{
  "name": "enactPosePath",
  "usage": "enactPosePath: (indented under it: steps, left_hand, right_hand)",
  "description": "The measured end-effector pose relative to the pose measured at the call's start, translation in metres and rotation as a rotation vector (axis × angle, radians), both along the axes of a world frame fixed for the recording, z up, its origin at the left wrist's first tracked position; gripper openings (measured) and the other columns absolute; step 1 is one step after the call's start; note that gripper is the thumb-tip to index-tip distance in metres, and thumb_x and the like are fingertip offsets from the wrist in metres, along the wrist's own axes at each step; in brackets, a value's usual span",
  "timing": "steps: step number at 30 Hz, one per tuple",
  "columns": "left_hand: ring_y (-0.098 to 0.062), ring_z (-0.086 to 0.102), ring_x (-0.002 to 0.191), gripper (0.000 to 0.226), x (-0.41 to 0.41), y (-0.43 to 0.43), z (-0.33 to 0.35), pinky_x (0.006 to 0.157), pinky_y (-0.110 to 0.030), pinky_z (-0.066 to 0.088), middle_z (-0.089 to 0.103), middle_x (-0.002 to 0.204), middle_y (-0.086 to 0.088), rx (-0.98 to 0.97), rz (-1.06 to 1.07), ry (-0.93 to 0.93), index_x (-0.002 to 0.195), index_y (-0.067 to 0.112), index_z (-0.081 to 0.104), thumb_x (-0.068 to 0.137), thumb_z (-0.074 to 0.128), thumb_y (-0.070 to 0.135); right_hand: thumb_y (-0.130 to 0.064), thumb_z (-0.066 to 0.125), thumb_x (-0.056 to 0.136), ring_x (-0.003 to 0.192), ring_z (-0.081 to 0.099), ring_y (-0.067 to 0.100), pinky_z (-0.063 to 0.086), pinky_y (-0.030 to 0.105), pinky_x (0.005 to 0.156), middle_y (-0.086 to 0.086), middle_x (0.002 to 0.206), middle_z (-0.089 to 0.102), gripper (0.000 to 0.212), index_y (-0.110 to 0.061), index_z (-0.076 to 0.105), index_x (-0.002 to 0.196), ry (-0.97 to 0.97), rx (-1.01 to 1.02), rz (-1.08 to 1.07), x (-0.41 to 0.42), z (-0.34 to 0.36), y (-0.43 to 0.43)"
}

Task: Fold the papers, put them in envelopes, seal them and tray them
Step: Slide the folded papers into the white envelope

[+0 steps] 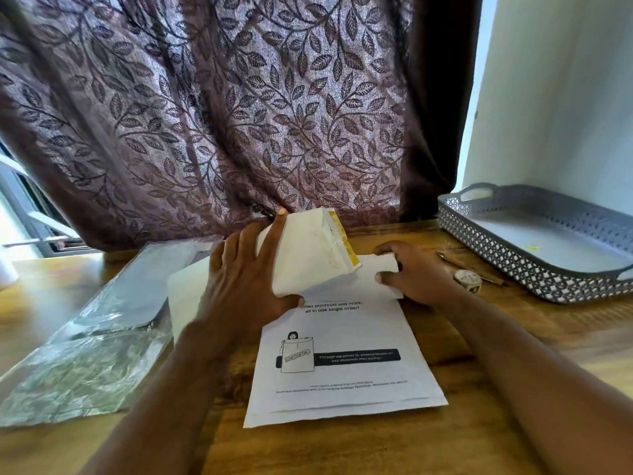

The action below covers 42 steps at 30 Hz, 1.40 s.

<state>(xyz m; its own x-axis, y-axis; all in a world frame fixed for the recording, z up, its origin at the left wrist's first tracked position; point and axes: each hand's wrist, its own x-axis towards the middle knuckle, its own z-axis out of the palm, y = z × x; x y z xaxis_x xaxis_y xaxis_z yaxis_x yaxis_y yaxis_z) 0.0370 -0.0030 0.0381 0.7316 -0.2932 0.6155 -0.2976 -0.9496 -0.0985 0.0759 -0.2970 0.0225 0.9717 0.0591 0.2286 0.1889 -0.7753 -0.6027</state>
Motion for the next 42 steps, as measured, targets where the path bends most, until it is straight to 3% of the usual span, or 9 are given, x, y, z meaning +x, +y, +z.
enactPosePath:
  steps: [3,7,11,15,28,31,34,38,42]
  left_hand:
    - [-0.035,0.041,0.126,0.135,0.002,0.001,-0.002,0.105,-0.053,0.034,0.037,0.145,-0.010,-0.007,0.007,0.005,0.160,0.022,0.009,0.054,0.061,0.087]
    - [-0.033,0.038,0.128,0.136,0.003,0.004,-0.003,0.105,-0.054,0.035,0.034,0.148,-0.006,-0.043,0.021,0.024,0.160,0.025,0.004,0.054,0.063,0.087]
    - [-0.033,0.037,0.126,0.136,0.003,0.005,-0.003,0.102,-0.054,0.037,0.032,0.146,-0.006,-0.067,0.035,0.027,0.160,0.025,0.005,0.054,0.069,0.083]
    - [-0.032,0.036,0.125,0.137,0.004,0.006,-0.003,0.102,-0.054,0.037,0.031,0.143,-0.005,-0.110,0.064,0.017,0.159,0.025,0.007,0.052,0.074,0.080]
    - [-0.034,0.038,0.126,0.137,0.007,0.008,-0.007,0.104,-0.057,0.035,0.034,0.146,-0.007,-0.099,0.071,0.040,0.159,0.025,0.005,0.053,0.071,0.083]
    - [-0.032,0.036,0.129,0.134,0.007,0.004,-0.008,0.107,-0.058,0.031,0.036,0.146,-0.006,-0.037,0.044,0.041,0.160,0.025,0.007,0.055,0.059,0.091]
    - [-0.031,0.038,0.128,0.131,0.007,-0.003,-0.009,0.108,-0.057,0.031,0.038,0.145,-0.007,-0.001,0.023,0.037,0.159,0.025,0.011,0.056,0.053,0.094]
    - [-0.033,0.038,0.131,0.125,0.006,-0.009,-0.009,0.109,-0.057,0.030,0.037,0.145,-0.009,-0.001,-0.029,0.038,0.158,0.028,0.018,0.058,0.051,0.095]
    - [-0.031,0.036,0.131,0.121,0.005,-0.009,-0.008,0.109,-0.055,0.029,0.035,0.146,-0.007,0.002,-0.041,0.046,0.158,0.030,0.019,0.060,0.052,0.094]
  right_hand:
    - [-0.016,0.073,0.090,0.091,0.065,0.020,0.052,0.029,0.063,0.003,0.103,0.069,0.024,-0.012,0.065,0.113,-0.090,0.192,-0.139,0.005,0.001,-0.007]
    - [-0.014,0.065,0.096,0.085,0.069,0.023,0.063,0.044,0.058,0.010,0.111,0.067,0.025,-0.008,0.059,0.120,-0.166,0.458,-0.231,0.004,0.008,-0.014]
    - [-0.012,0.060,0.098,0.080,0.069,0.015,0.056,0.028,0.047,0.012,0.108,0.068,0.019,-0.006,0.060,0.116,-0.372,0.750,-0.299,-0.002,0.022,-0.026]
    - [-0.016,0.060,0.098,0.086,0.072,0.018,0.056,0.034,0.057,-0.001,0.096,0.068,0.015,-0.013,0.063,0.113,-0.432,0.961,-0.308,-0.012,0.029,-0.034]
    - [-0.011,0.059,0.100,0.082,0.071,0.018,0.054,0.031,0.049,0.004,0.096,0.072,0.012,-0.019,0.066,0.105,-0.365,0.813,-0.094,-0.022,0.030,-0.026]
    - [-0.006,0.050,0.103,0.086,0.068,0.019,0.058,0.030,0.057,0.005,0.096,0.071,0.023,-0.020,0.069,0.105,-0.260,0.835,0.020,-0.023,0.031,-0.020]
    - [-0.005,0.056,0.100,0.092,0.070,0.017,0.061,0.029,0.074,0.001,0.100,0.073,0.023,-0.022,0.071,0.104,-0.227,0.765,0.031,-0.023,0.030,-0.009]
    - [-0.009,0.072,0.091,0.073,0.071,0.010,0.050,0.018,0.047,0.002,0.092,0.076,0.017,-0.011,0.069,0.107,-0.267,0.736,-0.036,-0.026,0.028,0.002]
    - [-0.008,0.071,0.091,0.068,0.068,0.004,0.043,0.008,0.048,0.004,0.091,0.076,0.010,-0.010,0.071,0.101,-0.272,0.723,-0.056,-0.028,0.030,0.006]
